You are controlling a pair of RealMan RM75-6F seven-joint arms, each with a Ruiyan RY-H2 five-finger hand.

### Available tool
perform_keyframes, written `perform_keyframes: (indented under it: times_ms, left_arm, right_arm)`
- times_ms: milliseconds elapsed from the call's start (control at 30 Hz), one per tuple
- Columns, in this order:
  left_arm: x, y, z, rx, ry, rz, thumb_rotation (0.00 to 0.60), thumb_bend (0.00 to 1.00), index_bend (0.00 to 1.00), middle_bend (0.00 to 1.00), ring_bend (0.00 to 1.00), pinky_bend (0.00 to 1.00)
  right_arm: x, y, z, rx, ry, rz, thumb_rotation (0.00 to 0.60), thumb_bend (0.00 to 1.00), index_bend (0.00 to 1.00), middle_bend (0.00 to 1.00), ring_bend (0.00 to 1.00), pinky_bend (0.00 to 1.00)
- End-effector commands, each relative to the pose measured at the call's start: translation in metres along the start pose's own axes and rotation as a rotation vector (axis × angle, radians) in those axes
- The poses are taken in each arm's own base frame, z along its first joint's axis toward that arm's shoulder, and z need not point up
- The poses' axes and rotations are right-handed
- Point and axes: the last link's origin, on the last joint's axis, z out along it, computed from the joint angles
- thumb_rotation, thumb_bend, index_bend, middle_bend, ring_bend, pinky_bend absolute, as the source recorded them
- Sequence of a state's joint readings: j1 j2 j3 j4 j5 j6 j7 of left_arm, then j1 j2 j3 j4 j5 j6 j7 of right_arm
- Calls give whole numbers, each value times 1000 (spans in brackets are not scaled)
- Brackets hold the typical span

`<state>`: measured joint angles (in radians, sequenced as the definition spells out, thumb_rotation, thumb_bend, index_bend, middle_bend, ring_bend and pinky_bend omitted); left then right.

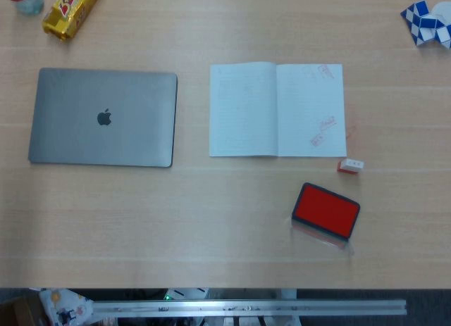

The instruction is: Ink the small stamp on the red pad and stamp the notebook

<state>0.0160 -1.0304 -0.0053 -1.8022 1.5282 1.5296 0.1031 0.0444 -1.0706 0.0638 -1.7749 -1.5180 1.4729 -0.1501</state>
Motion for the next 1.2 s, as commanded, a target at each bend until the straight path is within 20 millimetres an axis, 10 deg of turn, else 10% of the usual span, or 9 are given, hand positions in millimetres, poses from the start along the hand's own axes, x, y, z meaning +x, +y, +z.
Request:
perform_keyframes:
  times_ms: [33,300,767,1200]
  left_arm:
    - [-1,1,1,0,-5,3,600,268,36,22,28,44]
    - [-1,1,4,1,-5,-4,600,269,36,22,28,44]
    - [-5,-6,5,13,-16,-22,600,268,36,25,28,44]
    - [-9,-16,4,30,-44,-20,600,268,36,25,28,44]
  right_arm:
    - [-1,-4,4,7,-13,7,600,261,223,275,180,330]
    - [-3,-23,24,58,-72,-33,600,261,223,338,247,434]
    - [-35,-88,60,210,-155,-189,600,219,429,946,970,998]
    - [-73,-122,65,235,-247,-240,600,155,520,1000,1000,1000]
